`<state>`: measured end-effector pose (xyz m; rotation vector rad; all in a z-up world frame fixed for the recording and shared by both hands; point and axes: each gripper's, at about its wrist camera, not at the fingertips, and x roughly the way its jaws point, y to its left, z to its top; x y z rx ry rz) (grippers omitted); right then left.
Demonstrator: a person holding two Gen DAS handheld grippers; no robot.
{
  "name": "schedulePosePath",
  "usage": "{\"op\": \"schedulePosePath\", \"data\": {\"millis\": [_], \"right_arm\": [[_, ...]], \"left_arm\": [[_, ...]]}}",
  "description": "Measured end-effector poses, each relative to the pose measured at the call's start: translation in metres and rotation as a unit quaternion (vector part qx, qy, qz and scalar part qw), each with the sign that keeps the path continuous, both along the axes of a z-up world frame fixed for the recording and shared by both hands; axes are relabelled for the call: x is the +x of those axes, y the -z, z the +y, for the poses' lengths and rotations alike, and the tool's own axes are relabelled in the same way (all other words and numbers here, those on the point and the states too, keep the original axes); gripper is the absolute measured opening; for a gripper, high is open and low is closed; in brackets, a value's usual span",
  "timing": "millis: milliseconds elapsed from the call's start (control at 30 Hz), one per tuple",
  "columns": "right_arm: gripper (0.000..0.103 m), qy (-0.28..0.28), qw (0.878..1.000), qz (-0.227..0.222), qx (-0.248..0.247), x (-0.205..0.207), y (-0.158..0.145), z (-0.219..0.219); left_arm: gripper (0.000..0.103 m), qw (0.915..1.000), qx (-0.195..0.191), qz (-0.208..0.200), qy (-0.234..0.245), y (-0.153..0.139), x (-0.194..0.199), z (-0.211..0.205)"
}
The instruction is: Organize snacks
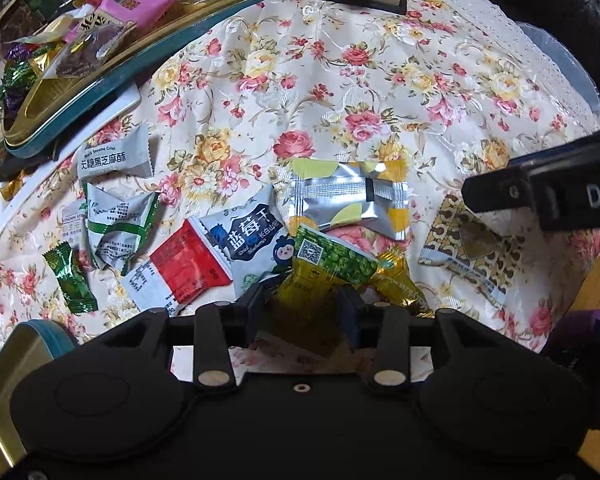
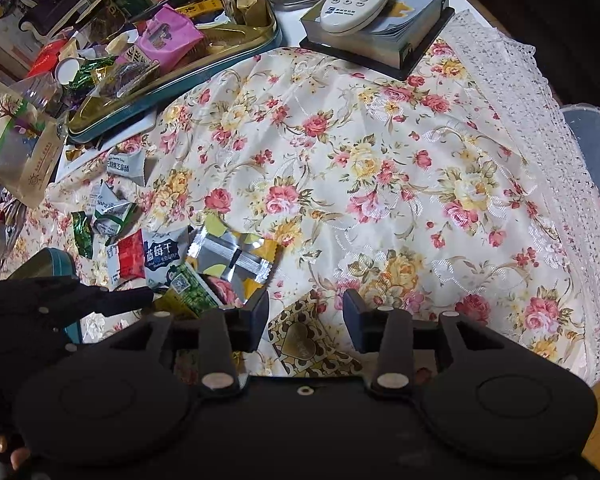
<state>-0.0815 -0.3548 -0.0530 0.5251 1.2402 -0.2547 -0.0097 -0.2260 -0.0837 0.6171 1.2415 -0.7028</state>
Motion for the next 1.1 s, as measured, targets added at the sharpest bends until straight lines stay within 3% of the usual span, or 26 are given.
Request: {"op": "schedulePosePath", "data": {"millis": [167, 300, 367, 467, 500, 633, 833, 1100], "right_arm": [[0.045, -0.005, 1.000, 0.000, -0.012, -0.004, -0.001, 0.000], [0.045, 0.003, 1.000, 0.004, -0.009, -0.004, 0.001, -0.003], [0.045, 0.005, 1.000, 0.002, -0.006, -0.003, 0.000, -0.002], [0.045, -0.002, 1.000, -0.002, -0.007, -0.002, -0.003, 0.002], [0.045, -0.004, 1.000, -0.003, -0.009, -0.001, -0.003, 0.003], [0.045, -0.014, 1.000, -0.017, -0.011, 0.000, -0.005, 0.009], [0.049, -0.032, 0.998, -0.052, -0.034, 0.007, -0.006, 0.025], [0.062, -0.117, 0.988, -0.069, -0.075, 0.029, 0.003, 0.063]], "left_arm": [[0.054, 0.9998, 0.017, 0.004, -0.001, 0.003, 0.001, -0.001], [0.057, 0.9980, 0.012, 0.032, -0.054, 0.007, 0.012, 0.012], [0.057, 0.9926, 0.009, 0.073, -0.096, 0.010, 0.024, 0.025], [0.053, 0.9774, 0.003, 0.137, -0.161, 0.019, 0.041, 0.047], [0.048, 0.9764, 0.003, 0.131, -0.172, 0.018, 0.044, 0.052], [0.044, 0.9827, 0.011, 0.066, -0.173, 0.007, 0.046, 0.061], [0.044, 0.9778, -0.013, 0.083, -0.192, 0.001, 0.055, 0.071], [0.044, 0.9665, -0.025, 0.084, -0.241, -0.012, 0.057, 0.087]]}}
